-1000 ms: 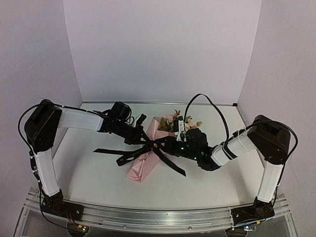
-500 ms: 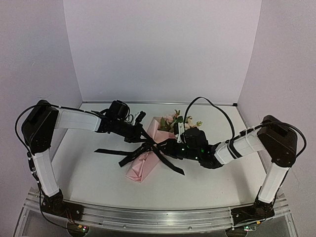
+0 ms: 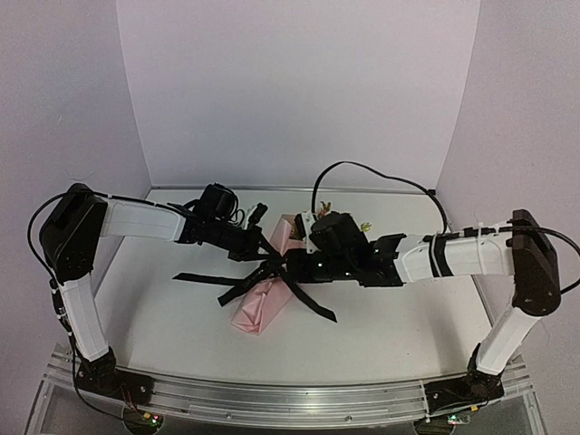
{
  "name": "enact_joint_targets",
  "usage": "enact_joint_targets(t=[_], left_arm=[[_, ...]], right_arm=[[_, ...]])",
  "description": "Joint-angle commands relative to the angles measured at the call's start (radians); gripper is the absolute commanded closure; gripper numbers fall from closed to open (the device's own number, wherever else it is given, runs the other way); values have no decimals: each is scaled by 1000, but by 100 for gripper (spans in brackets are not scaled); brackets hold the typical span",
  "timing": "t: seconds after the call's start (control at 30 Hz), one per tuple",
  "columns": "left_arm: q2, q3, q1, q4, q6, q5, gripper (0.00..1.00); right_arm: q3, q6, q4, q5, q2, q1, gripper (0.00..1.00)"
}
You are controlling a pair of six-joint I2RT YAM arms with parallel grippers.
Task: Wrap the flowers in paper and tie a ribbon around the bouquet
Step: Tie the half-tied ribbon around the folded bouquet.
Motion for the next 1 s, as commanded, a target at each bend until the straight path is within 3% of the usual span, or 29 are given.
enact_joint_targets(t=[0.0, 0.27, 0.5, 0.6, 0.97], left_arm=[[-37, 25, 1, 23, 4, 77, 100], [-41, 26, 1, -10, -1, 159, 100], [-43, 11, 1, 0, -35, 191, 100], [-47, -3, 2, 20, -68, 207, 100], [-47, -41, 18, 74, -129, 296, 100]], right_arm=[[64, -79, -198, 92, 59, 39, 51], [153, -122, -233, 194, 163, 99, 43], [98, -133, -164, 269, 104, 120, 36], [91, -159, -138, 274, 88, 124, 26], [115, -274, -86, 294, 104, 168, 17]])
